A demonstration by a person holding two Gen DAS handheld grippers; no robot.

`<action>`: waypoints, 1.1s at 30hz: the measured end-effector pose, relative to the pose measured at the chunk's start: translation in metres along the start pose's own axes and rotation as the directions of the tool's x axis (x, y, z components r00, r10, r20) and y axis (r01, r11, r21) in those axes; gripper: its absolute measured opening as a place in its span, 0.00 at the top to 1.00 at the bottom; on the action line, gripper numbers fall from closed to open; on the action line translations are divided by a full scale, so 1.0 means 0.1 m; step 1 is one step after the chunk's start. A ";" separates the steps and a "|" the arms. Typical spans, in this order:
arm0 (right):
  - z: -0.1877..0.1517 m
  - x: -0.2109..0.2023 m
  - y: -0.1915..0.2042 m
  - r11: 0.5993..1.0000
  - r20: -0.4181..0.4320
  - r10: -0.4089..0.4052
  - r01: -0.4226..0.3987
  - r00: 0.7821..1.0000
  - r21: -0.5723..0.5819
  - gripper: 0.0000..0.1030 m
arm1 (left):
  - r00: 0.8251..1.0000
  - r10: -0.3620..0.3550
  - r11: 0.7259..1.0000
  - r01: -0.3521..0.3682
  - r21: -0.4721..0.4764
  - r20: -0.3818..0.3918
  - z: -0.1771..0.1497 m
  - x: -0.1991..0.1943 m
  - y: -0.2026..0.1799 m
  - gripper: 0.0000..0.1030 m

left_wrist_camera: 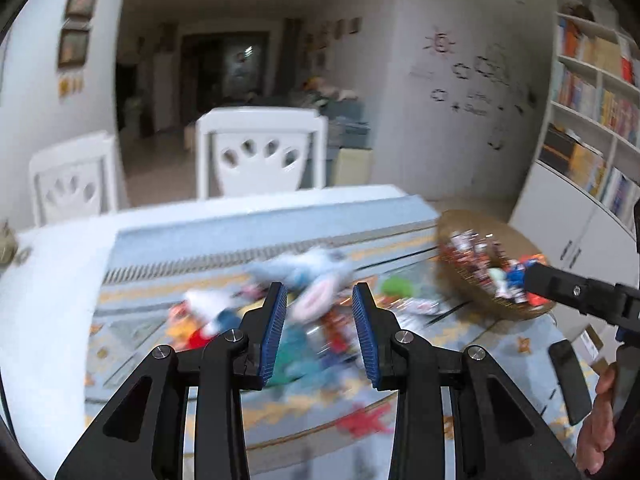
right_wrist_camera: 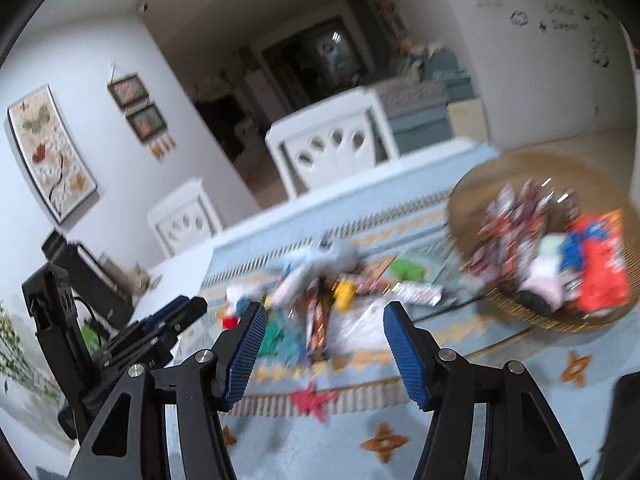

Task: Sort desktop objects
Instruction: 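Move both tools back to the pile of objects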

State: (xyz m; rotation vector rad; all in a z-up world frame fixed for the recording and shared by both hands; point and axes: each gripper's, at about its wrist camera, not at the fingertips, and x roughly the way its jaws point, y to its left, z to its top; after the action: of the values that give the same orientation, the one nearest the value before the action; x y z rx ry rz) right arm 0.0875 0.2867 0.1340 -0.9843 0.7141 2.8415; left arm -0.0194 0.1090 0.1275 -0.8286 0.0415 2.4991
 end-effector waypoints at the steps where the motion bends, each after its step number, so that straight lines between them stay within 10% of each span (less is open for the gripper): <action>1: -0.05 0.12 0.02 1.000 -0.030 0.002 -0.002 1.000 -0.008 0.42 | 1.000 0.016 1.000 -0.016 -0.010 -0.015 -0.06 0.02 0.13 0.69; 8: -0.48 0.77 0.20 0.992 -0.187 0.028 -0.050 0.982 -0.117 0.42 | 0.981 0.152 0.982 -0.163 -0.092 -0.118 -0.28 0.33 0.97 0.69; 15: -0.75 1.07 0.23 0.975 -0.263 0.017 -0.075 0.965 -0.211 0.42 | 0.963 0.136 0.970 -0.177 -0.168 -0.231 -0.38 0.79 1.53 0.69; 33: -0.72 1.01 0.15 0.979 -0.260 0.015 -0.067 0.965 -0.190 0.42 | 0.972 0.069 0.996 -0.080 -0.041 -0.226 -0.45 0.98 1.18 0.69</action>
State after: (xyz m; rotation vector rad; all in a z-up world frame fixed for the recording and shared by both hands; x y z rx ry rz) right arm 0.0454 0.2311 0.0304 -1.4041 0.4773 2.8950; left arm -0.1180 0.0424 0.0206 -1.1468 0.0890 2.4724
